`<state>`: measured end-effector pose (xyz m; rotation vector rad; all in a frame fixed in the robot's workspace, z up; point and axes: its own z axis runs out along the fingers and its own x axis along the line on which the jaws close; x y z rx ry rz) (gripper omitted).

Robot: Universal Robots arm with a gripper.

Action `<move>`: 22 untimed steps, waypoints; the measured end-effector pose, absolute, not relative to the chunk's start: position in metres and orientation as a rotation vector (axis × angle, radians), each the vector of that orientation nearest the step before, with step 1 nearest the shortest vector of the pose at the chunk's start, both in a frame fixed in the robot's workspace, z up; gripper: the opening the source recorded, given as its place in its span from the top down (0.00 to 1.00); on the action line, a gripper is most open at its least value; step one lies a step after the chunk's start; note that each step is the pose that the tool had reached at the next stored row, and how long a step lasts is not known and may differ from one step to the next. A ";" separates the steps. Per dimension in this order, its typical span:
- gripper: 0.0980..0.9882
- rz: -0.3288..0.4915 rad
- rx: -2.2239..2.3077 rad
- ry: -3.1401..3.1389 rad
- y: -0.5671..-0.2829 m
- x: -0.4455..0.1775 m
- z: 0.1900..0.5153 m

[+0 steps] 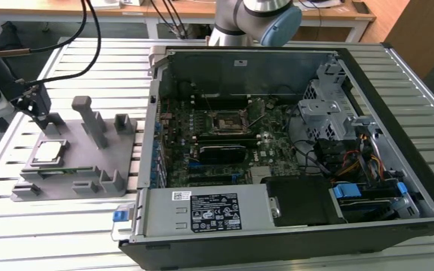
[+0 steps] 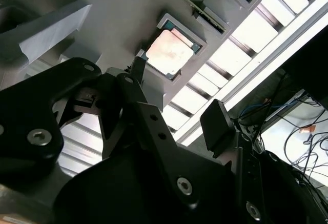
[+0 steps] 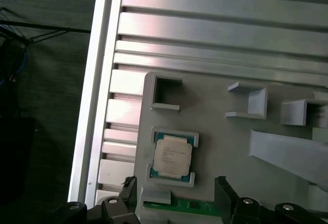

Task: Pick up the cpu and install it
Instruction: 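Pick up the cpu and move it towards the insertion slot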

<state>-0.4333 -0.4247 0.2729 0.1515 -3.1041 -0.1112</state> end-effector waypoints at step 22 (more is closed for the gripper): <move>0.32 -0.111 0.119 -3.107 -0.425 -0.435 0.248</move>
